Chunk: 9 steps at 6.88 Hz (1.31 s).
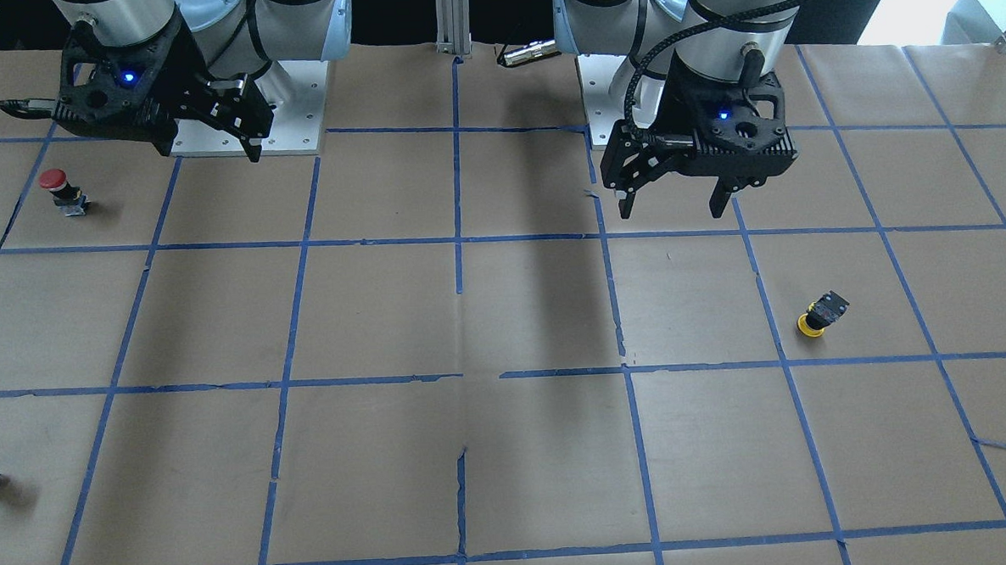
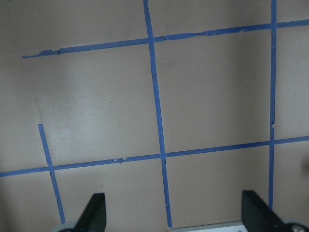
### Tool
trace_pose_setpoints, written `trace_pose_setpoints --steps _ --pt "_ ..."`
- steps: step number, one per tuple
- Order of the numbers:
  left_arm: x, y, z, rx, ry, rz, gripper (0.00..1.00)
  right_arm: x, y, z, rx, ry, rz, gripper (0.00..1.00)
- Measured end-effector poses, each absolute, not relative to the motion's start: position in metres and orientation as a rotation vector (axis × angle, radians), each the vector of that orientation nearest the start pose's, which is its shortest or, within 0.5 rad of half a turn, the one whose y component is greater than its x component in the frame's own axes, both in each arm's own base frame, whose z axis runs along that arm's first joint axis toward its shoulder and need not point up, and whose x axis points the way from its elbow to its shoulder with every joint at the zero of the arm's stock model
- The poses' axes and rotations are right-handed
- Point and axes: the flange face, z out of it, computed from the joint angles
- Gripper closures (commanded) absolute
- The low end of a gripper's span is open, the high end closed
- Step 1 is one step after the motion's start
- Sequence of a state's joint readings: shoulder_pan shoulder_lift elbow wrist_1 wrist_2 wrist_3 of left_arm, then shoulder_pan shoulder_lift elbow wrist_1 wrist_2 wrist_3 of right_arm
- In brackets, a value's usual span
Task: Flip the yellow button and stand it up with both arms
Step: 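Move the left gripper down over the yellow-capped black button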
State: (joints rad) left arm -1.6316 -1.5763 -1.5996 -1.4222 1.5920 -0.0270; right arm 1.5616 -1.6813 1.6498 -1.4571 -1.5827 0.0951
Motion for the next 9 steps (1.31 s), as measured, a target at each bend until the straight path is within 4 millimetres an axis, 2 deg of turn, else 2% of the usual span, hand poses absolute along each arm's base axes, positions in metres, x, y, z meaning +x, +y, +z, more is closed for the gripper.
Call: trace_pose_setpoints --steps 2,3,4,5,6,7,8,9 --pt "-0.159 -0.495 0.486 0.051 3.118 -0.174 0.0 0.128 -0.438 0.49 0.164 3.15 0.126 0.0" --pt "-0.151 -0.497 0.483 0.035 3.115 -0.163 0.0 0.128 -0.438 0.491 0.164 3.148 0.124 0.0" --pt "-0.13 -0.502 0.477 -0.019 3.118 -0.143 0.0 0.129 -0.438 0.491 0.164 3.149 0.122 0.0" --pt "-0.098 -0.508 0.468 -0.112 3.121 -0.112 0.0 0.128 -0.438 0.49 0.164 3.151 0.122 0.0" --pt "-0.055 -0.512 0.455 -0.209 3.114 -0.072 0.0 0.128 -0.438 0.491 0.164 3.15 0.122 0.0" --pt "-0.003 -0.515 0.441 -0.277 3.107 -0.03 0.0 0.128 -0.437 0.491 0.164 3.148 0.122 0.0" --pt "0.061 -0.515 0.419 -0.325 3.112 0.041 0.0 0.128 -0.436 0.492 0.163 3.148 0.118 0.0" --pt "0.111 -0.51 0.397 -0.357 3.125 0.109 0.0 0.128 -0.434 0.495 0.158 3.15 0.109 0.0"
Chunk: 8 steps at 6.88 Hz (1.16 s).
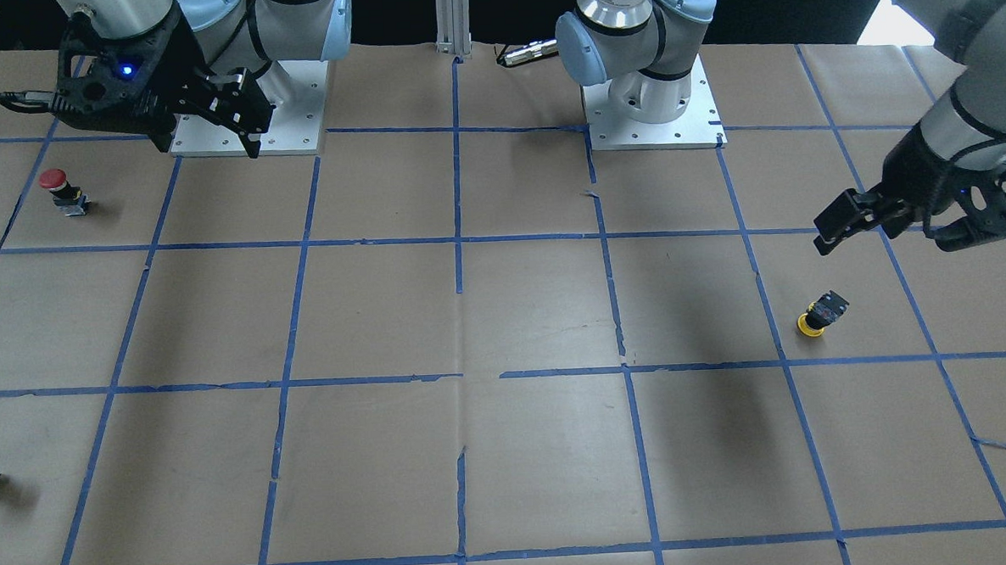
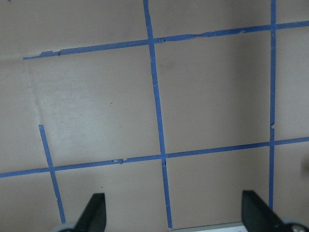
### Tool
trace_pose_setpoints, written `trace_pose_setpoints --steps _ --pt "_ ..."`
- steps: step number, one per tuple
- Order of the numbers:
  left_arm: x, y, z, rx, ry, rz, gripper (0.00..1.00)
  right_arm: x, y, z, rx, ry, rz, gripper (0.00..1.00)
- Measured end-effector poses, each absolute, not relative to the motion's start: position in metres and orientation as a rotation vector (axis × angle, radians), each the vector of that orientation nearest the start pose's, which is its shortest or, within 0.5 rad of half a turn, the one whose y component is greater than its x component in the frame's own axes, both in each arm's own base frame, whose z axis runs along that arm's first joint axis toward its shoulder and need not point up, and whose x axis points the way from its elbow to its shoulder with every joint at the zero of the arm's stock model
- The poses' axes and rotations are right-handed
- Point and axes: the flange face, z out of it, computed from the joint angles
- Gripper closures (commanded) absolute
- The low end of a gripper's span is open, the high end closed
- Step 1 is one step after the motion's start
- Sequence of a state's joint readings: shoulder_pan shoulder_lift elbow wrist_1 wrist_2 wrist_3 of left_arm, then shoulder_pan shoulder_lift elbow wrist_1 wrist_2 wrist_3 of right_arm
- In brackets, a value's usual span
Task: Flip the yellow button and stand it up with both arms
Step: 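Move the left gripper down over the yellow-capped black button, then grasp the button body with the left gripper and lift it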
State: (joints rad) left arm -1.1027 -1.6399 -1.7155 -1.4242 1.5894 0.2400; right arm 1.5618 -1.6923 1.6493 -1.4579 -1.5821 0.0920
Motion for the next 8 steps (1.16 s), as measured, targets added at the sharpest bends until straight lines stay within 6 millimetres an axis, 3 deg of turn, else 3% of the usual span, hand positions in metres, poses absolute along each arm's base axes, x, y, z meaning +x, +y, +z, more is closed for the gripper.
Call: trace_pose_setpoints --steps 1,4,5,6,7,8 --pt "0.138 -0.509 0.376 -0.39 3.137 0.162 0.0 0.128 -0.433 0.496 0.151 3.152 0.103 0.0" --pt "0.184 -0.521 0.287 -0.478 3.142 0.23 0.0 0.121 -0.434 0.495 0.174 3.148 0.116 0.0" --pt "0.188 -0.516 0.259 -0.499 3.135 0.219 0.0 0.119 -0.433 0.494 0.18 3.145 0.141 0.0" --pt "0.188 -0.511 0.239 -0.511 3.129 0.205 0.07 0.119 -0.432 0.493 0.184 3.142 0.154 0.0" --pt "0.187 -0.507 0.23 -0.525 3.127 0.201 0.13 0.119 -0.432 0.493 0.186 3.139 0.158 0.0" --pt "0.187 -0.506 0.225 -0.54 3.128 0.195 0.26 0.119 -0.432 0.493 0.191 3.138 0.16 0.0"
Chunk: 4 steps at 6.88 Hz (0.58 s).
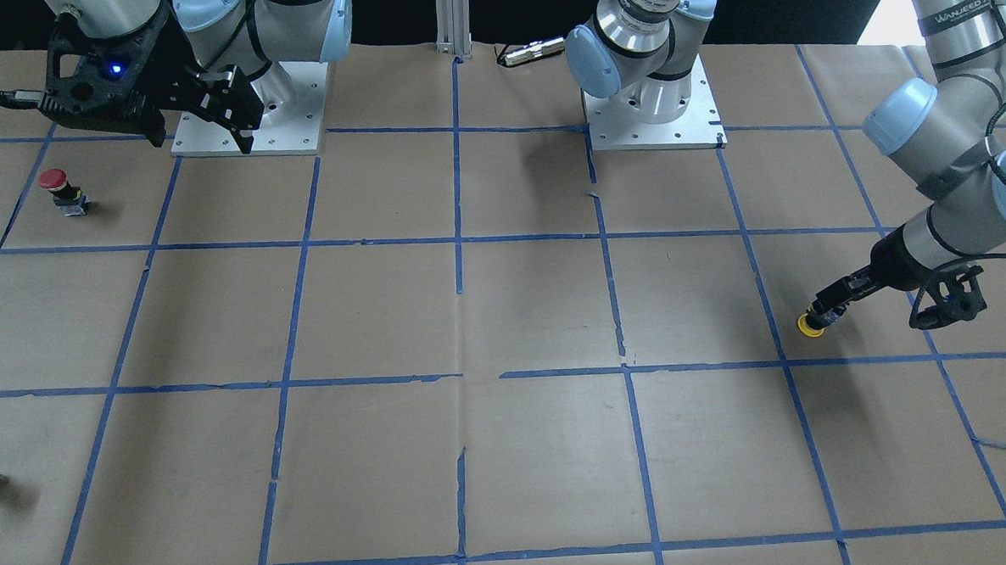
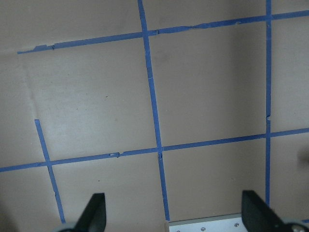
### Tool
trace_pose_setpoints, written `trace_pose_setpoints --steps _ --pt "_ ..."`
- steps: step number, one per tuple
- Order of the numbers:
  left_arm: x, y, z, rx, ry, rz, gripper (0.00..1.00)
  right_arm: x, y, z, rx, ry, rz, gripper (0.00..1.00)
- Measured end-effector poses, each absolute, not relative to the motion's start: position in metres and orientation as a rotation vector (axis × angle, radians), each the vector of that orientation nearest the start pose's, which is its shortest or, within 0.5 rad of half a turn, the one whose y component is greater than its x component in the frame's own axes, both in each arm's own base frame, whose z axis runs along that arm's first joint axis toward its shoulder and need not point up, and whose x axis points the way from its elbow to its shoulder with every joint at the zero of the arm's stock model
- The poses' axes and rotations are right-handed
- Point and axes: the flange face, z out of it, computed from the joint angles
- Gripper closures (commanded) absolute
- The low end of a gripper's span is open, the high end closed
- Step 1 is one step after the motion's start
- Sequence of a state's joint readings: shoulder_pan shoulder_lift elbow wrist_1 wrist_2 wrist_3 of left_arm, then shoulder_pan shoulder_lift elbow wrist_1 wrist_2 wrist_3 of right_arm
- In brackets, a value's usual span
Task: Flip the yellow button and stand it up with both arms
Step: 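Grasp the button body with the left gripper and lift it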
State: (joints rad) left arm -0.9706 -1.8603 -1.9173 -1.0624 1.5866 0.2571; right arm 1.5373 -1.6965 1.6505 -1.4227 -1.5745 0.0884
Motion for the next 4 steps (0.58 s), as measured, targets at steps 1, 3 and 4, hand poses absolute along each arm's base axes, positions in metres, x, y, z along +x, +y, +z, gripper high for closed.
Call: trace_pose_setpoints --steps 1,3,4 --pt "0.1861 -0.5055 0.2238 -0.559 3.129 0.191 0.4 0.1185 -0.4315 0.4928 0.196 3.137 0.164 0.0" --pt "0.1849 -0.5042 0.223 -0.583 3.129 0.19 0.69 0.1186 -0.4315 0.4928 0.202 3.136 0.163 0.0" --pt "0.185 -0.5036 0.2237 -0.587 3.129 0.191 0.79 0.1187 -0.4316 0.4927 0.204 3.135 0.162 0.0"
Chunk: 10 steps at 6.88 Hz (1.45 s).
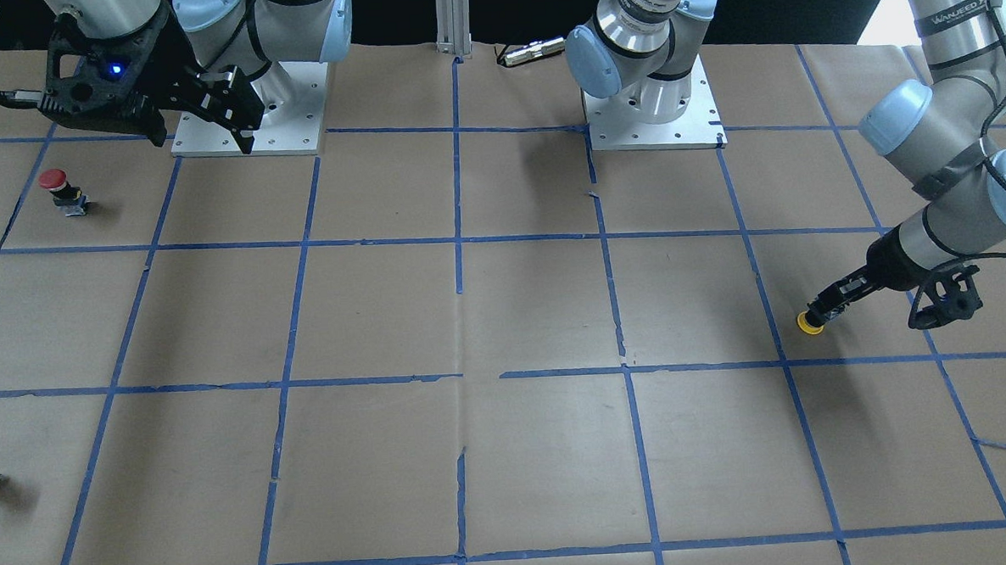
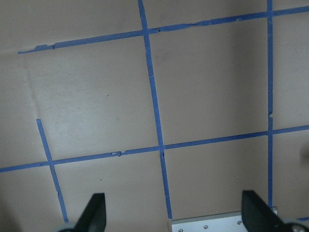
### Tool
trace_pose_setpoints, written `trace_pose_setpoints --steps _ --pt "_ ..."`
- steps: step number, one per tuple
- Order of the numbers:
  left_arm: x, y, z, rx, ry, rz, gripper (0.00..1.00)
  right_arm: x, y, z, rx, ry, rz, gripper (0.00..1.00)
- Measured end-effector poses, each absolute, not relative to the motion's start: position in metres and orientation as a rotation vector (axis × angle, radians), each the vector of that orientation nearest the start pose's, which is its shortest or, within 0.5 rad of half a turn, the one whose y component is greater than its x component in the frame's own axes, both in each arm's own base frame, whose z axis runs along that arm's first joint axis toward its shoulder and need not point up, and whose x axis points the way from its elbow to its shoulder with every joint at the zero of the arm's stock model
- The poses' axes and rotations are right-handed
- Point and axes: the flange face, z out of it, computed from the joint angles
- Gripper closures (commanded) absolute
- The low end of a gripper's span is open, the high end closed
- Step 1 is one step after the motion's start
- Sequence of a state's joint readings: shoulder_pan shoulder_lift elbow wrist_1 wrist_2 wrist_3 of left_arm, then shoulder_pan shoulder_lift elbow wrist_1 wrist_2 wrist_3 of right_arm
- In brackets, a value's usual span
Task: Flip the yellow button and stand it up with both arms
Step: 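Grasp the button body with the left gripper and lift it, then carry the button toward the right gripper while the right gripper approaches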
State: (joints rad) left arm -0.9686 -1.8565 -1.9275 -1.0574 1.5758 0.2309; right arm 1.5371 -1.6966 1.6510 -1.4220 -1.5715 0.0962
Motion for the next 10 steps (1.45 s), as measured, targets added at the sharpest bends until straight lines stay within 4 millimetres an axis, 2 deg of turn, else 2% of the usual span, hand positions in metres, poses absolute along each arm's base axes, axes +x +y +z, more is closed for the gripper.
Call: trace_pose_setpoints --steps 3,5,6,7,8,9,10 --pt "0.177 -0.507 0.236 -0.633 3.211 0.194 0.8 0.119 -0.431 0.492 0.21 3.134 0.169 0.0" --pt "0.156 -0.512 0.244 -0.728 3.429 0.261 0.8 0.119 -0.431 0.492 0.21 3.135 0.17 0.0" --pt "0.137 -0.514 0.241 -0.824 3.578 0.31 0.8 0.118 -0.431 0.492 0.218 3.135 0.172 0.0" --pt "0.111 -0.513 0.236 -0.954 3.731 0.391 0.8 0.119 -0.432 0.492 0.293 3.105 0.176 0.0" --pt "0.073 -0.509 0.231 -1.085 3.868 0.495 0.8 0.12 -0.435 0.492 0.452 3.014 0.183 0.0" --pt "0.023 -0.51 0.23 -1.168 3.988 0.578 0.8 0.115 -0.44 0.494 0.617 2.885 0.198 0.0" --pt "-0.038 -0.514 0.237 -1.21 4.112 0.646 0.81 0.108 -0.445 0.496 0.743 2.761 0.219 0.0"
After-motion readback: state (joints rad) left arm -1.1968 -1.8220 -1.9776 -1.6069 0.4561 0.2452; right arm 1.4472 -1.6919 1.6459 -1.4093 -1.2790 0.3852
